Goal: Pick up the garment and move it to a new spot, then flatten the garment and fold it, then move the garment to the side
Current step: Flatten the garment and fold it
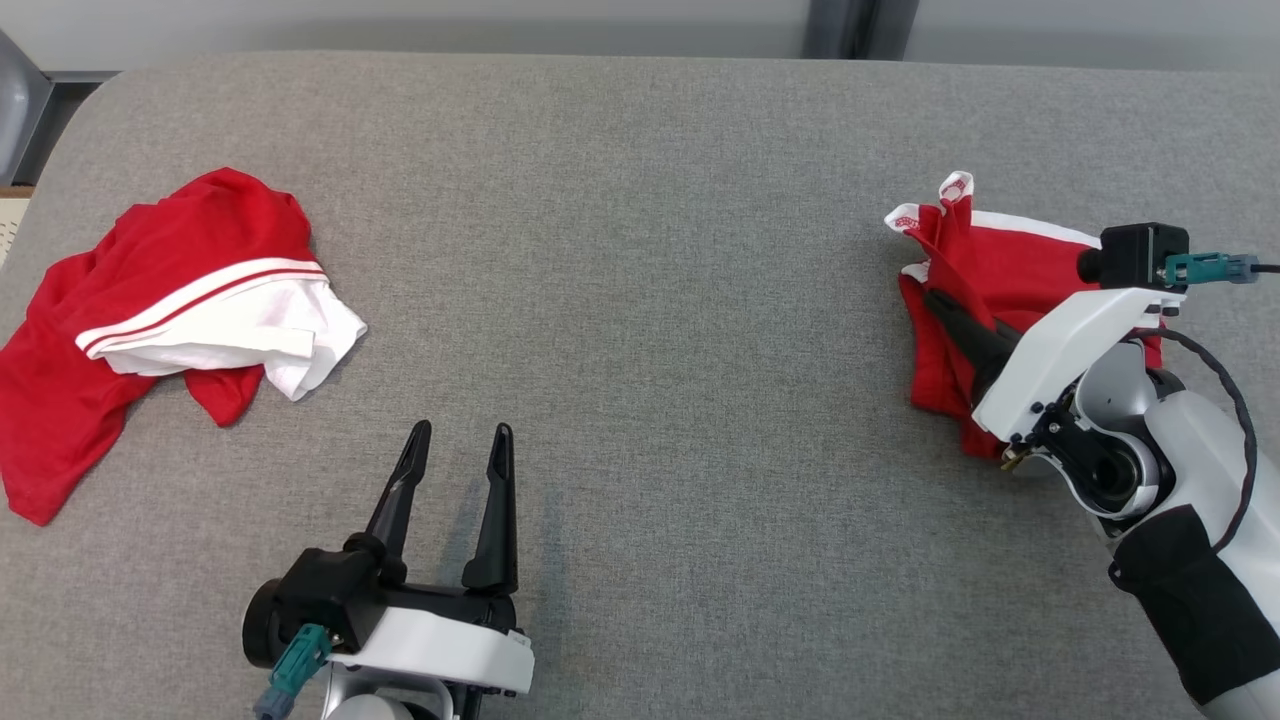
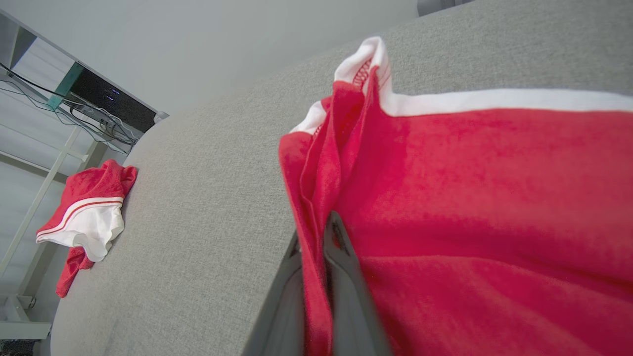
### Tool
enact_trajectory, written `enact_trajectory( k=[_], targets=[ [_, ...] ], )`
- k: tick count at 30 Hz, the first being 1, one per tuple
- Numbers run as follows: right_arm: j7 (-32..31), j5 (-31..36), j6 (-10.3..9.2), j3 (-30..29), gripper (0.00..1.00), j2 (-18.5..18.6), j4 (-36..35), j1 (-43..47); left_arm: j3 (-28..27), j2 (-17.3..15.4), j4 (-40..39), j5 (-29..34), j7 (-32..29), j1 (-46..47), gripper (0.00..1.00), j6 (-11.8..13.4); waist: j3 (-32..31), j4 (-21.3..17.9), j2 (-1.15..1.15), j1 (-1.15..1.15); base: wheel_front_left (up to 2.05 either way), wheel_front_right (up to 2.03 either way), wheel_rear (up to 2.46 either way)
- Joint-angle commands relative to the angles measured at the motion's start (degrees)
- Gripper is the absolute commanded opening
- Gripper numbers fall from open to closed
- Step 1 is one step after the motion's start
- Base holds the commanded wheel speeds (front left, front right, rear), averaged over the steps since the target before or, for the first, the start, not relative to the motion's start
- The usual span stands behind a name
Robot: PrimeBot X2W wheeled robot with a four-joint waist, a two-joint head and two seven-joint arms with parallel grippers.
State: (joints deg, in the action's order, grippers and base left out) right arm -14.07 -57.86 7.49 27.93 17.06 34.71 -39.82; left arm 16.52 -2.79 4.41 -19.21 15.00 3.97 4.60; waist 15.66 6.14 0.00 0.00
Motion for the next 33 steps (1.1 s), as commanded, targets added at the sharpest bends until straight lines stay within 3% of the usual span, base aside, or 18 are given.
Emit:
enact_trajectory(
  k=[1,6,7,8,9,10,14,18,26,29,33],
  targets=[
    [-0.19,1.57,0.0,-0.87,0.0,-0.36,0.34,0.8,-0.38,-0.21,0.02,0.26,0.26,0.25,1.0,0.05,0.04,0.02,0.0,0.0,0.0,0.0,0.0],
    [-0.98,5.75,0.0,-2.72,0.0,-1.58,-1.06,2.49,-0.75,-0.22,0.08,-0.27,0.26,-0.59,1.0,0.37,0.0,-0.95,0.0,0.0,0.0,0.0,0.0],
    [-0.99,6.66,0.0,-2.9,0.12,-1.75,-1.81,2.87,-0.82,-0.21,0.15,-0.31,0.26,-0.62,1.0,0.35,-0.07,-1.3,0.0,0.0,0.0,0.0,0.0],
    [-0.84,7.39,0.0,-3.0,0.4,-1.94,-2.74,3.32,-0.88,-0.21,0.23,-0.3,0.26,-0.6,1.0,0.32,-0.19,-1.63,0.0,0.0,0.0,0.0,0.0],
    [-0.84,7.39,0.0,-3.0,0.4,-1.94,-2.74,3.32,-0.88,-0.21,0.23,-0.3,0.26,-0.6,1.0,0.32,-0.19,-1.63,0.0,0.0,0.0,0.0,0.0],
    [-0.14,9.28,0.0,-3.37,1.0,-1.62,-5.14,4.61,-1.03,-0.23,0.48,-0.2,0.26,-0.7,1.0,0.18,-0.67,-2.22,0.0,0.0,0.0,0.0,0.0],
    [1.9,12.05,0.0,-4.94,1.0,-0.34,-9.65,7.61,-1.58,-0.24,0.88,0.23,0.26,-1.04,1.0,-0.02,-1.92,-3.02,0.0,0.0,0.0,0.0,0.0],
    [6.48,18.59,0.0,-7.79,1.0,3.2,-16.52,13.3,-3.59,-0.22,1.22,0.96,0.26,-2.37,1.0,-0.38,-4.37,-4.51,0.0,0.0,0.0,0.0,0.0],
    [20.38,30.33,0.0,-22.65,1.0,5.31,-22.72,27.88,-7.22,-0.23,0.81,1.25,0.26,-6.05,1.0,-0.76,-8.94,-6.51,0.0,0.0,0.0,0.0,0.0],
    [26.15,35.54,0.0,-27.83,1.0,2.98,-22.06,32.79,-8.13,-0.24,0.45,1.16,0.25,-7.38,1.0,-0.59,-10.44,-6.98,0.0,0.0,0.0,0.0,0.0],
    [29.16,40.52,0.0,-34.92,1.0,-1.31,-20.83,38.64,-9.37,-0.23,-0.92,0.79,0.2,-9.63,1.0,0.1,-11.98,-7.46,0.0,0.0,0.0,0.0,0.0]
  ],
)
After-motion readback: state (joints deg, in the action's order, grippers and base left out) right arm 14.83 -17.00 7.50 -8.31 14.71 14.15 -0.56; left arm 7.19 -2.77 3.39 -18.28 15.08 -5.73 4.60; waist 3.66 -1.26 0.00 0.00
